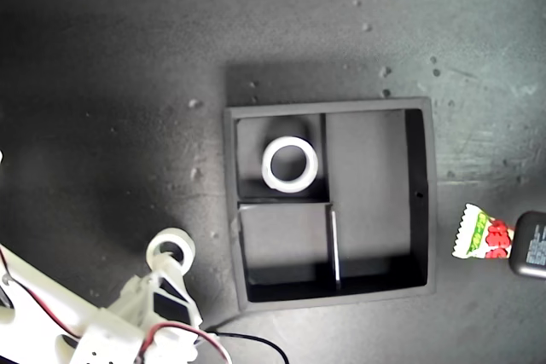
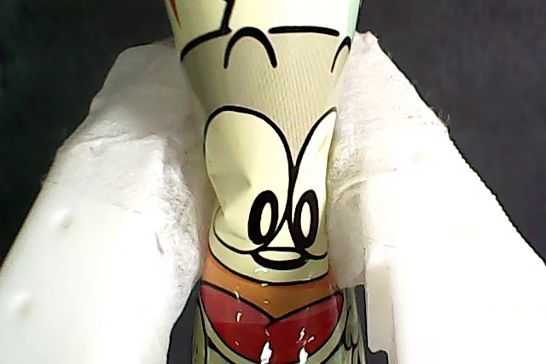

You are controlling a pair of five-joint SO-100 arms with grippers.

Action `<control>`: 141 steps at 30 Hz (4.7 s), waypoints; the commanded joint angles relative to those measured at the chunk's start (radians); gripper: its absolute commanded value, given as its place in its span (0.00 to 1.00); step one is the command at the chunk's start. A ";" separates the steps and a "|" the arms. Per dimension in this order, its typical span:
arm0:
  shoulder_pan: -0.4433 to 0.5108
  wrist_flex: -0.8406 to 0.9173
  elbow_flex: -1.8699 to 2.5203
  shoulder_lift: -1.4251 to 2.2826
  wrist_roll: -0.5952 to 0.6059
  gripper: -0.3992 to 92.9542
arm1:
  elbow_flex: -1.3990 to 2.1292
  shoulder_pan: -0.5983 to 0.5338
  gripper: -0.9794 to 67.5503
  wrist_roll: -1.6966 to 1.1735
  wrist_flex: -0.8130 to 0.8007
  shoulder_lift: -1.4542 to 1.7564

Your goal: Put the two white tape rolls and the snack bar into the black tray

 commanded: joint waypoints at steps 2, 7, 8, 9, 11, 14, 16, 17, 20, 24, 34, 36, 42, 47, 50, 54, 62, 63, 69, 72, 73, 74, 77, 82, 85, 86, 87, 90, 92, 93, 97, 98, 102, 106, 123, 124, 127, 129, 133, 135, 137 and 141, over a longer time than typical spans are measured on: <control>0.017 0.015 -0.023 0.008 -0.005 0.11 | -0.094 0.087 0.01 -0.535 -0.158 0.020; 0.021 0.014 -0.054 -0.058 -0.018 0.12 | -0.284 0.118 0.01 -0.989 -0.187 0.011; 0.021 0.014 -0.074 -0.078 -0.017 0.12 | -0.310 0.127 0.01 -1.052 -0.172 0.011; 0.018 0.014 -0.094 -0.101 -0.015 0.12 | -0.324 0.135 0.01 -1.103 -0.164 0.011; 0.014 0.014 -0.146 -0.150 -0.009 0.12 | -0.334 0.155 0.01 -1.207 -0.163 0.011; 0.002 0.014 -0.193 -0.202 -0.008 0.13 | -0.330 0.167 0.01 -1.355 -0.204 -0.006; -0.005 0.014 -0.221 -0.230 -0.002 0.13 | -0.377 0.155 0.01 -1.451 -0.187 -0.071; -0.008 0.015 -0.236 -0.244 0.002 0.13 | -0.413 0.144 0.01 -1.496 -0.169 -0.117; -0.017 0.015 -0.275 -0.288 0.006 0.12 | -0.554 0.129 0.01 -1.592 -0.081 -0.293; -0.034 0.017 -0.321 -0.341 -0.005 0.01 | -0.650 0.163 0.01 -1.638 -0.069 -0.479; -0.126 0.023 -0.121 0.195 0.152 0.00 | -0.801 0.239 0.01 -1.704 -0.078 -0.738; -0.167 0.021 -0.218 0.265 0.256 0.00 | -0.759 0.245 0.01 -1.690 -0.089 -0.761; -0.230 0.021 -0.577 0.089 0.419 0.00 | -0.703 0.249 0.55 -1.615 -0.035 -0.753; -0.235 0.021 -0.744 -0.123 0.445 0.00 | -0.962 0.236 0.56 -1.575 0.163 -0.744; -0.222 0.021 -0.873 -0.258 0.445 0.01 | -1.209 0.245 0.46 -1.491 0.313 -0.744; -0.213 0.021 -0.936 -0.376 0.426 0.01 | -1.526 0.268 0.01 -1.269 0.465 -0.744; -0.160 0.021 -1.071 -0.488 0.382 0.05 | -1.669 0.385 0.01 -0.830 0.649 -0.586; -0.152 0.021 -1.071 -0.482 0.377 0.09 | -1.631 0.411 0.01 -0.801 0.649 -0.540; -0.155 0.025 -1.028 -0.408 0.370 0.16 | -1.476 0.505 0.01 -0.712 0.647 -0.382; -0.175 0.025 -0.940 -0.325 0.357 0.16 | -1.430 0.532 0.01 -0.703 0.647 -0.305; -0.186 0.025 -0.881 -0.273 0.351 0.16 | -1.404 0.540 0.01 -0.701 0.647 -0.268; -0.196 0.025 -0.818 -0.219 0.350 0.16 | -1.374 0.546 0.01 -0.701 0.647 -0.233; -0.224 0.025 -0.681 -0.114 0.350 0.14 | -1.319 0.515 0.01 -0.703 0.634 -0.184; -0.224 0.025 -0.709 -0.183 0.357 0.15 | -1.266 0.453 0.01 -0.701 0.594 -0.184; -0.207 0.025 -0.753 -0.229 0.348 0.15 | -1.262 0.462 0.01 -0.706 0.594 -0.184; -0.202 0.025 -0.762 -0.239 0.345 0.15 | -1.264 0.466 0.01 -0.707 0.594 -0.184; -0.198 0.025 -0.772 -0.247 0.344 0.16 | -1.266 0.468 0.01 -0.715 0.592 -0.184; -0.192 0.025 -0.773 -0.256 0.339 0.19 | -1.262 0.474 0.01 -0.721 0.592 -0.184; -0.187 0.025 -0.778 -0.258 0.337 0.21 | -1.253 0.474 0.01 -0.721 0.594 -0.184; -0.187 0.025 -0.778 -0.256 0.336 0.24 | -1.247 0.472 0.01 -0.721 0.594 -0.184; -0.202 0.026 -0.759 -0.225 0.359 0.21 | -1.233 0.468 0.01 -0.716 0.615 -0.181; -0.216 0.026 -0.706 -0.176 0.360 0.17 | -1.215 0.471 0.01 -0.713 0.624 -0.164; -0.356 0.026 -0.227 0.268 0.282 0.01 | -0.877 0.508 0.01 -0.695 0.503 0.143; -0.515 -0.006 0.250 0.819 0.267 0.01 | -0.463 0.474 0.01 -0.672 0.397 0.482; -0.497 -0.489 1.775 2.088 0.120 0.01 | 0.859 0.330 0.01 -0.914 -0.023 1.220; -0.486 -0.525 1.805 2.071 0.109 0.01 | 0.893 0.327 0.01 -0.914 -0.040 1.220; -0.454 -0.612 1.902 2.068 0.078 0.01 | 0.988 0.327 0.01 -0.916 -0.103 1.220; -0.434 -0.638 1.976 2.117 0.051 0.00 | 1.035 0.334 0.01 -0.917 -0.135 1.220; -0.388 -0.597 2.154 2.375 0.002 0.00 | 1.035 0.341 0.01 -0.931 -0.091 1.220; -0.380 -0.584 2.184 2.379 -0.006 0.00 | 1.035 0.334 0.01 -0.936 -0.071 1.220; -0.371 -0.589 2.214 2.381 -0.012 0.00 | 1.037 0.328 0.01 -0.902 -0.017 1.220; -0.371 -0.646 2.292 2.379 0.015 0.01 | 1.037 0.305 0.01 -0.824 0.092 1.220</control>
